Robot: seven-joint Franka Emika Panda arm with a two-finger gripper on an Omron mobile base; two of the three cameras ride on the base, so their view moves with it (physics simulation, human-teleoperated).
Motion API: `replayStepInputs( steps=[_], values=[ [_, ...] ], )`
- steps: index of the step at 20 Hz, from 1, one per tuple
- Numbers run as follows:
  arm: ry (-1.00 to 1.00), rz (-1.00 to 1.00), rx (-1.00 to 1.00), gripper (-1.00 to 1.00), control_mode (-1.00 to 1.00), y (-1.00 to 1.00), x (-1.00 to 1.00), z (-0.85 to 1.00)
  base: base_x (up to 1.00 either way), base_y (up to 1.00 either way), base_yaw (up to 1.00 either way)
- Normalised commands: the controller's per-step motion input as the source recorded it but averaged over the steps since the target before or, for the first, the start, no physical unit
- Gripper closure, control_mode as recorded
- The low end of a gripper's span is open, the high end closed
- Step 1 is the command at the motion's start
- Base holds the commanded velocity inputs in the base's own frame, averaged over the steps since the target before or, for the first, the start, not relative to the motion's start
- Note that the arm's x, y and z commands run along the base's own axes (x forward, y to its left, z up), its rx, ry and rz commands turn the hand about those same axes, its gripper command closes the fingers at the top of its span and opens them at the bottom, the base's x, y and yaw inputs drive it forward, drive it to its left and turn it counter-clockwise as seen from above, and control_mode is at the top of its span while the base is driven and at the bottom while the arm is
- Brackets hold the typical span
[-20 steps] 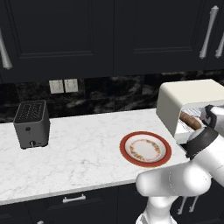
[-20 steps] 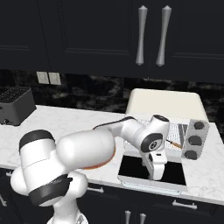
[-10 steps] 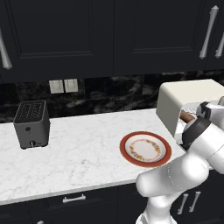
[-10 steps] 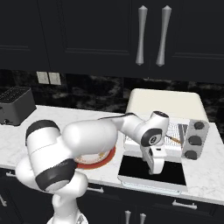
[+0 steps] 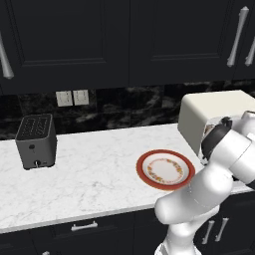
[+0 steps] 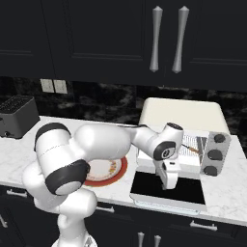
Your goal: Pick up the kebab skewer and baguette bread, and place them inside the toaster oven. Close the toaster oven door and start by setting the timer.
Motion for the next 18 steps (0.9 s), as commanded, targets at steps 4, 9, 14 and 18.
replayStepInputs(
  steps=[4,9,14,18],
  values=[
    [-0.03,0.00,0.00,-1.00,-1.00,0.05,0.42,0.00,0.00,0.00,0.00],
    [0.00,0.00,0.00,-1.00,-1.00,0.00,0.31,0.00,0.00,0.00,0.00],
    [0.00,0.00,0.00,-1.00,-1.00,0.00,0.07,0.00,0.00,0.00,0.00],
    [-0.04,0.02,0.00,-1.00,-1.00,0.00,-0.52,0.06,0.00,0.00,0.00]
  ],
)
